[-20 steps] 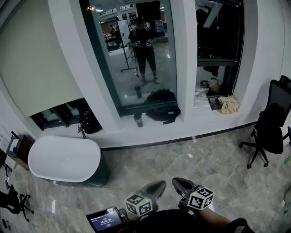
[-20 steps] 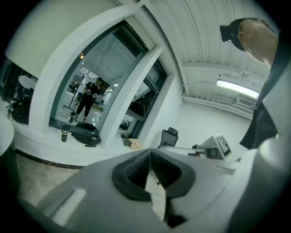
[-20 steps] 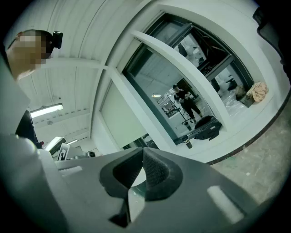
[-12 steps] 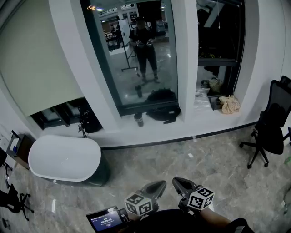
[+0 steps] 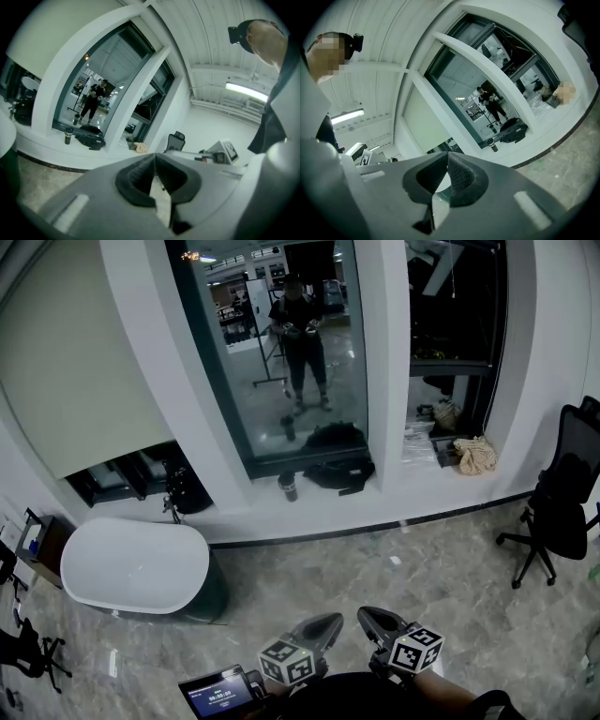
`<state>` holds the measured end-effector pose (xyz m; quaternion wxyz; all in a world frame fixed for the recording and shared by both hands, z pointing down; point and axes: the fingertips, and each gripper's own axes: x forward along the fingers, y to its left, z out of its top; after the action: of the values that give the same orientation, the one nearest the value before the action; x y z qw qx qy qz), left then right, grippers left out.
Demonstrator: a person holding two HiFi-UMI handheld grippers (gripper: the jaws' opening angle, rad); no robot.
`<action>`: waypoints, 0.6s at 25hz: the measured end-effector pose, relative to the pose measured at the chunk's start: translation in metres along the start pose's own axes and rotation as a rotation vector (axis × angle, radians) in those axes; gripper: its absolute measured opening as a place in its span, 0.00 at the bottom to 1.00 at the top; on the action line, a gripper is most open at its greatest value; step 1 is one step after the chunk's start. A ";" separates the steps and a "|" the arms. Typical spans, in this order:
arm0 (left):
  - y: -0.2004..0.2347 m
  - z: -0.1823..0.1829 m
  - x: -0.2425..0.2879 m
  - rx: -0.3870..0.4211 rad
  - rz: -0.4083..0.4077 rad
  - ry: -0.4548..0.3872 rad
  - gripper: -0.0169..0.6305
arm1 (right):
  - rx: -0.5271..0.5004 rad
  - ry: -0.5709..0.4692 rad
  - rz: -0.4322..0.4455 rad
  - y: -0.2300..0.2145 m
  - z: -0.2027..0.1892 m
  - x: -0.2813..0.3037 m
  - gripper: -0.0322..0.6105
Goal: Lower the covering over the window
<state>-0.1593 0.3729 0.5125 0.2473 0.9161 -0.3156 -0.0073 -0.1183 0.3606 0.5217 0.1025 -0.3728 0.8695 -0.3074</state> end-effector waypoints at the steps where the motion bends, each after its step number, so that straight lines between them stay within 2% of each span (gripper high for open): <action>1: 0.001 -0.001 0.002 -0.005 0.006 -0.002 0.03 | 0.005 0.006 0.003 -0.003 0.000 -0.001 0.06; 8: 0.001 -0.009 0.033 -0.038 0.028 0.015 0.03 | -0.002 0.043 0.031 -0.031 0.016 -0.012 0.06; 15: -0.025 -0.025 0.093 -0.042 -0.062 0.069 0.03 | -0.014 -0.002 0.001 -0.079 0.045 -0.047 0.08</action>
<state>-0.0666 0.3472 0.5364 0.2767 0.9197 -0.2783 0.0101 -0.0207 0.3313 0.5325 0.1008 -0.3735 0.8717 -0.3009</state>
